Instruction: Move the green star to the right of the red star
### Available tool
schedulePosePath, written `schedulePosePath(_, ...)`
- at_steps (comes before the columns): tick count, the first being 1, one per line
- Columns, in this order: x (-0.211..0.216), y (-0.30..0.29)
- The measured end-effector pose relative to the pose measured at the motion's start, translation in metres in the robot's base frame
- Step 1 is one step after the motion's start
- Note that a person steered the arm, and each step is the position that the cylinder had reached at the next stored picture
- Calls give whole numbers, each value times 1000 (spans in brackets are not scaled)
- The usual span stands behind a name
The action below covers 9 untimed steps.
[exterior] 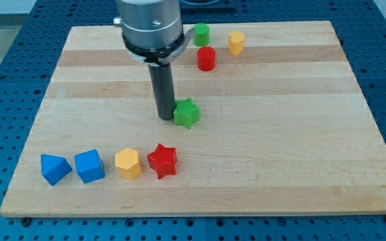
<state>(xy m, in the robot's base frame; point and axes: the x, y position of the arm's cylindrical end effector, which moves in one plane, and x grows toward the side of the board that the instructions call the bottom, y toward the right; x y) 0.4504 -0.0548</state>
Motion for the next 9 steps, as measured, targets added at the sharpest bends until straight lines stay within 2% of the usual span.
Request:
schedulePosePath(5, -37, 83)
schedulePosePath(7, -23, 88)
schedulePosePath(9, 13, 88)
